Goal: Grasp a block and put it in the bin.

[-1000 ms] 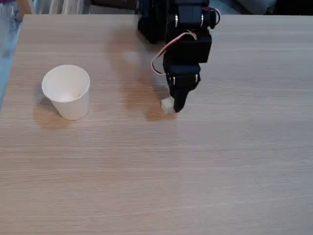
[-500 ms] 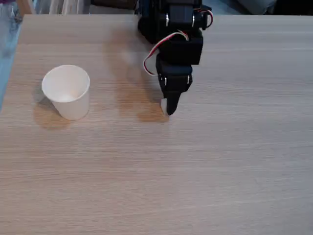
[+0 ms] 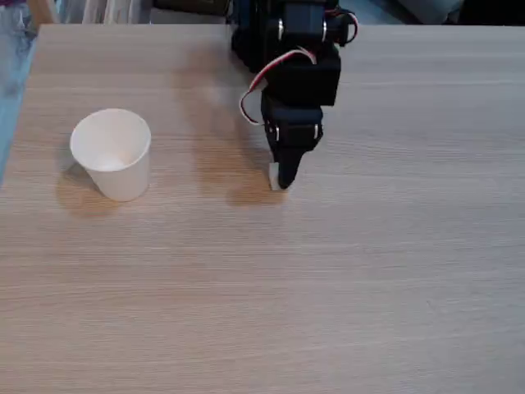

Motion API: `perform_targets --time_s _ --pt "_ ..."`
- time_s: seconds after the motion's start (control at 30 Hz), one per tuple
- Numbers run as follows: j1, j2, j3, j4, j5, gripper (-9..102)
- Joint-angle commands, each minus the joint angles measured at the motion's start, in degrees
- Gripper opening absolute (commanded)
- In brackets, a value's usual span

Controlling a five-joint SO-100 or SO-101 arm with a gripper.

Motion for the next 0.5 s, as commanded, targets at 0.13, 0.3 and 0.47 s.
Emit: perform_targets --time_s 0.13,0.3,0.47 --pt "3.7 9.1 -4.7 1.2 -0.9 3" --pt "5.2 15.8 -6.6 3.5 -2.1 3" --pt "5.9 23.7 -6.6 6.4 -4.2 4"
